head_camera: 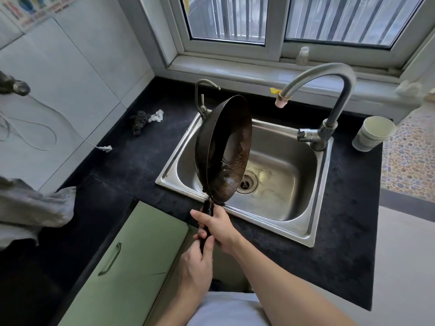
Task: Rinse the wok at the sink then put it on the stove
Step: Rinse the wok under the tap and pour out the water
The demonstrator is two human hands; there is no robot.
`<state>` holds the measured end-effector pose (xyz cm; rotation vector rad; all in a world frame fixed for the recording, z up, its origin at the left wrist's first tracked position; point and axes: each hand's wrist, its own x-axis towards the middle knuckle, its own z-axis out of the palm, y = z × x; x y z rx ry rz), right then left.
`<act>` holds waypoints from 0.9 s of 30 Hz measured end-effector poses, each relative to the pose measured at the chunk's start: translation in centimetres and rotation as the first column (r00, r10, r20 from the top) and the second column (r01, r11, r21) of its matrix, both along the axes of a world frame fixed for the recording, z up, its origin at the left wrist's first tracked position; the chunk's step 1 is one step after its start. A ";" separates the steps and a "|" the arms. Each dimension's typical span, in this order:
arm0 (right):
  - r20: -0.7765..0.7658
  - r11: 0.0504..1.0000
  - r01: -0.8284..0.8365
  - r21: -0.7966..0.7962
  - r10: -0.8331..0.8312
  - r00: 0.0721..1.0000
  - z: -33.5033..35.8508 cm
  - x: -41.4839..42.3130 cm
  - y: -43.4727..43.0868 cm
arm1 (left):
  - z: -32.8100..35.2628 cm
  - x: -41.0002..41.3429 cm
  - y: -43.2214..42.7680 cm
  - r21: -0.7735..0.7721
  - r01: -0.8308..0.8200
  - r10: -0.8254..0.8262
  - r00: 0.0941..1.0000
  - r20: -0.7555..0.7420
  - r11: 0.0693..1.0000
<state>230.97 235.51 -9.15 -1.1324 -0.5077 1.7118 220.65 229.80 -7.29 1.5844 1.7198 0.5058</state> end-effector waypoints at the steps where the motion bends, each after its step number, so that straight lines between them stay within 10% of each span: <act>1: -0.011 1.000 0.002 0.012 -0.002 1.000 0.0 0.0 -0.1 | -0.2 0.0 -0.1 0.006 -0.007 0.007 1.000 0.001 1.000; 27: -0.112 0.999 -0.045 0.014 0.046 0.993 -0.2 0.3 0.0 | 2.2 0.8 -0.5 0.052 -0.037 0.040 0.997 -0.064 0.998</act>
